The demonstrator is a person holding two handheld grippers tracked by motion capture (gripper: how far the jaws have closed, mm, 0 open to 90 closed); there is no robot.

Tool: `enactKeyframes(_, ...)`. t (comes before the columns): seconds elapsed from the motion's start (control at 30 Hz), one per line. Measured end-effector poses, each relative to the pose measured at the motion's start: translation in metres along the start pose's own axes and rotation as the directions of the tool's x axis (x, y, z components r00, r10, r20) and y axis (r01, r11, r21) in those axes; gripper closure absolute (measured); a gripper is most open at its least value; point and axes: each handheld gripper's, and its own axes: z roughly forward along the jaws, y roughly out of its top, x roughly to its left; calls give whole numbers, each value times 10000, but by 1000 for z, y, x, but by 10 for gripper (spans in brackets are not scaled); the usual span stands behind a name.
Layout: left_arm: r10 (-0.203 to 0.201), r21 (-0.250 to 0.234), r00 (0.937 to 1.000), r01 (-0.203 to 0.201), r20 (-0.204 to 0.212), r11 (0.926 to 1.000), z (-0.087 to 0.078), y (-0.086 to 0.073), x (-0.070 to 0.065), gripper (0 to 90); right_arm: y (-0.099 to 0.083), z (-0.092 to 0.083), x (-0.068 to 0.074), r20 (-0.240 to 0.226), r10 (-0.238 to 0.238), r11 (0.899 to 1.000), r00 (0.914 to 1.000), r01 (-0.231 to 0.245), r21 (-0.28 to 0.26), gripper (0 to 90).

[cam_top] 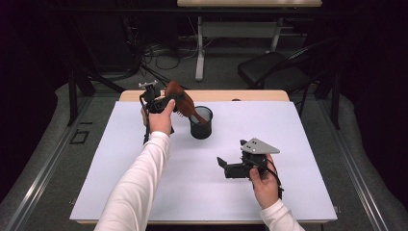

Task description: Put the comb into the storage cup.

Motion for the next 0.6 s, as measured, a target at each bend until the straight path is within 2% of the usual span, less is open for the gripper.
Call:
enactKeyframes(0.3,-31,81,10000,31,-65,10000,2,-2,2,471,0,0,0,-29,-8,10000,10000,8,34,0)
enactKeyframes(0.6,141,160,9998,-139,-145,9998,5,-4,2,471,-1,1,0,-32,-20,10000,10000,20,54,0)
